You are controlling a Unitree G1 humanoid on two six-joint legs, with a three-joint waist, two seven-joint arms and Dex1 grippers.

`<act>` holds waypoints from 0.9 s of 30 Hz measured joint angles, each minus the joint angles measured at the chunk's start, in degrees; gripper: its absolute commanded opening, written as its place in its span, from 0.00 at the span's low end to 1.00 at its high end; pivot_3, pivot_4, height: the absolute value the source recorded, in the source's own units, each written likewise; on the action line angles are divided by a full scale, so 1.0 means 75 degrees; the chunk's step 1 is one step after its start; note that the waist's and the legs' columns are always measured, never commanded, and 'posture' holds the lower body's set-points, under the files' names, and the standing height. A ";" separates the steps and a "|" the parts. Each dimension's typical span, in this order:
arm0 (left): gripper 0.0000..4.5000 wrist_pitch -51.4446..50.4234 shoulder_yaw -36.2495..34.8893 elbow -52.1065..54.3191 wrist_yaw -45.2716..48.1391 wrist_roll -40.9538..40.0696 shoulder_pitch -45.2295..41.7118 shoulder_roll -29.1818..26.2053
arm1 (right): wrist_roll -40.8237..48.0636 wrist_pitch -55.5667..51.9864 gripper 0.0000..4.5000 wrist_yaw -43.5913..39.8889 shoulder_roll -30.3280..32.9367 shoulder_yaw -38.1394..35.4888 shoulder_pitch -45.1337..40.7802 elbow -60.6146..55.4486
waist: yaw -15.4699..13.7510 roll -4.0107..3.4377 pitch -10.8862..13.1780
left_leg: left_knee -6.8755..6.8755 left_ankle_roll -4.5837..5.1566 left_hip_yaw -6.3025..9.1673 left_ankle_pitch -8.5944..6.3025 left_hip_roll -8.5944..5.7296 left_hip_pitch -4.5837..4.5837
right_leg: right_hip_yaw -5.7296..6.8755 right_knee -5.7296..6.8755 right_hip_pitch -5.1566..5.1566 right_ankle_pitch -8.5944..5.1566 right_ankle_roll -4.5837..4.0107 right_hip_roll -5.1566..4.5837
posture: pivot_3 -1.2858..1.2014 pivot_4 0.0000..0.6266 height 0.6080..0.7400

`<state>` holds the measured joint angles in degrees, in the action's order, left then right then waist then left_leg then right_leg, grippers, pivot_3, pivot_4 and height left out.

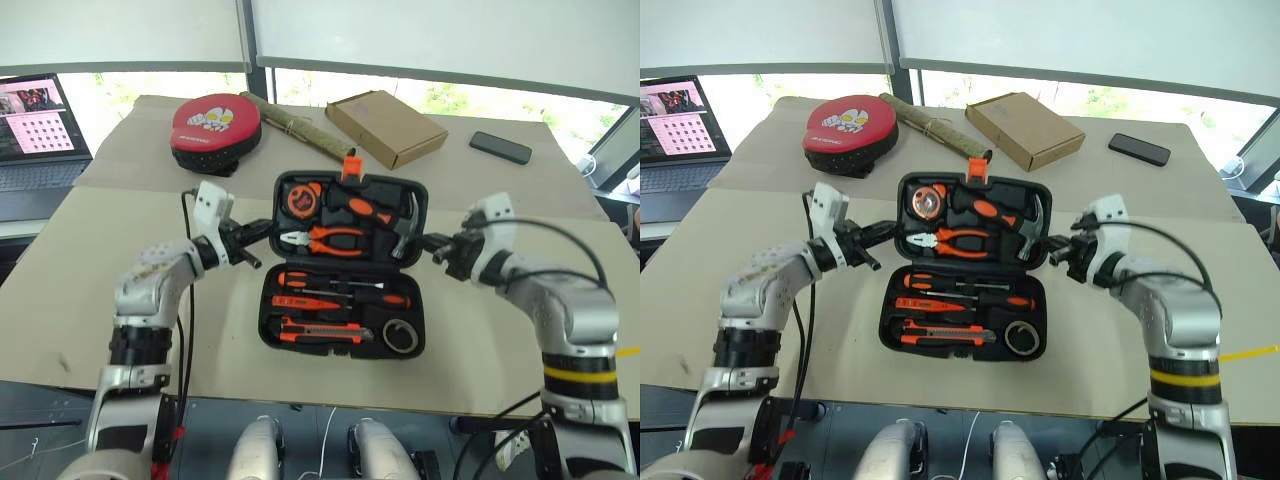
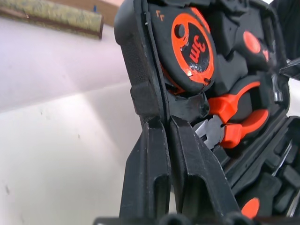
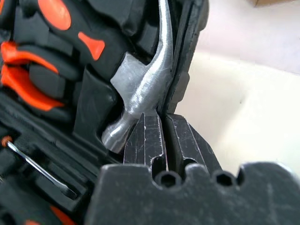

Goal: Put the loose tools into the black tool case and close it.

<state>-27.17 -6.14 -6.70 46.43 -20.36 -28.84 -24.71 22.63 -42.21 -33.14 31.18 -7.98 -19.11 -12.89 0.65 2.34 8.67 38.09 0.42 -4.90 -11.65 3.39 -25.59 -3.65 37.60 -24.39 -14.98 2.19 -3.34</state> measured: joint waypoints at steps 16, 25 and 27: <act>0.16 0.3802 0.0311 0.1235 -0.1230 0.1361 0.2172 0.0035 | -0.2704 0.7192 0.09 -0.0217 0.0514 0.0567 0.2899 -0.0269 | 0.0037 -0.0003 -0.0004 | 0.0000 -0.0012 -0.0016 0.0008 0.0002 0.0076 | -0.0019 0.0012 0.0039 0.0003 -0.0006 0.0006 | 0.52 0.24 1.00; 0.87 0.2676 -0.1620 0.2691 -0.1934 0.0841 0.4022 -0.0696 | -0.2207 0.8054 0.75 -0.0752 0.1247 -0.1009 0.5543 -0.2031 | -0.0019 -0.0004 -0.0006 | -0.0007 -0.0013 -0.0028 0.0009 0.0025 0.0116 | -0.0017 0.0012 0.0072 -0.0002 -0.0011 -0.0001 | 0.52 0.24 1.00; 0.99 0.2114 -0.2030 0.2963 -0.1883 0.0483 0.4265 -0.1064 | -0.1572 0.7645 0.84 -0.1224 0.1539 -0.1587 0.6624 -0.2949 | -0.0084 0.0000 -0.0009 | -0.0015 -0.0014 -0.0027 0.0007 0.0033 0.0179 | -0.0003 -0.0005 0.0143 -0.0016 -0.0016 -0.0005 | 0.52 0.24 1.00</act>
<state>-11.32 -21.37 15.52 32.31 -16.74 3.15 -32.69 10.84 15.12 -42.32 42.73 -19.88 30.57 -35.01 0.02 2.34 8.60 37.98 0.31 -5.10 -11.59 3.63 -24.25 -3.67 37.56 -23.31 -15.09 2.07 -3.38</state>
